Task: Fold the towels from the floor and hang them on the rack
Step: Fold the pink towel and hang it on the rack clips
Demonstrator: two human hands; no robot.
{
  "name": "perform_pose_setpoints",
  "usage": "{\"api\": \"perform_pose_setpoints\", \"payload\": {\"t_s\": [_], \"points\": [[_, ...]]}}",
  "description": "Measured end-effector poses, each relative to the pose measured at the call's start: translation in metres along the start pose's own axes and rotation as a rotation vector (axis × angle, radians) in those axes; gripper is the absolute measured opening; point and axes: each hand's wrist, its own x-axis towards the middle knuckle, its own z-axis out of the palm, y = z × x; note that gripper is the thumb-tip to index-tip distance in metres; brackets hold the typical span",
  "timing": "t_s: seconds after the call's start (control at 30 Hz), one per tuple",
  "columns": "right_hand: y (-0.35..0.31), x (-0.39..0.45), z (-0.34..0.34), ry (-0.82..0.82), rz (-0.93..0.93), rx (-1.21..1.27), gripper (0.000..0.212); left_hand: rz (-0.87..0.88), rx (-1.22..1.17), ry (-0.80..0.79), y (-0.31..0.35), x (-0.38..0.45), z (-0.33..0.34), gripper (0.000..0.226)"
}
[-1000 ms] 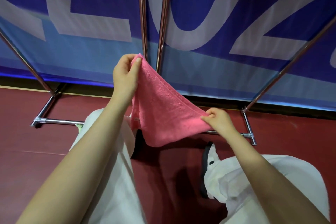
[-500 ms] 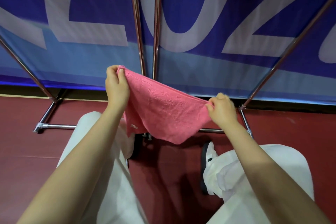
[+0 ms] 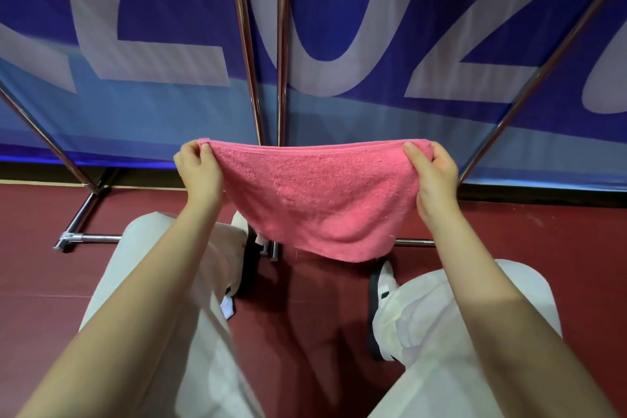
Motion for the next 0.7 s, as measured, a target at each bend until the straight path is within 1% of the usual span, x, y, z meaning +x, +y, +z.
{"api": "perform_pose_setpoints", "payload": {"t_s": [0.03,0.17,0.27,0.33,0.43,0.5,0.57,0.63,0.7], "points": [[0.001,0.000,0.000,-0.003,-0.002,0.019,0.016,-0.016,-0.012,-0.017,-0.001,0.001,0.002,0.028],[0.003,0.001,0.002,0.017,0.014,0.129,0.019,-0.153,-0.192,-0.119,0.001,-0.004,0.008,0.019],[0.001,0.003,-0.002,0.031,0.001,0.180,0.016,-0.200,-0.234,-0.148,0.006,-0.006,0.013,0.022],[0.003,0.005,-0.003,0.046,0.002,0.144,0.020,-0.185,-0.169,-0.129,0.006,-0.005,0.017,0.026],[0.014,0.008,-0.003,0.154,0.035,0.081,0.024,-0.132,-0.078,-0.117,0.006,-0.008,0.023,0.029],[0.020,0.013,-0.005,0.227,0.095,0.101,0.023,-0.070,-0.018,-0.127,0.007,-0.013,0.028,0.030],[0.025,0.017,-0.005,0.256,0.168,0.120,0.021,-0.044,-0.009,-0.144,0.009,-0.015,0.031,0.029],[0.028,0.020,-0.005,0.261,0.209,0.085,0.020,-0.111,-0.080,-0.162,0.011,-0.015,0.033,0.024],[0.032,0.022,-0.002,0.269,0.218,0.058,0.020,-0.278,-0.223,-0.146,0.016,-0.016,0.033,0.028]]}}
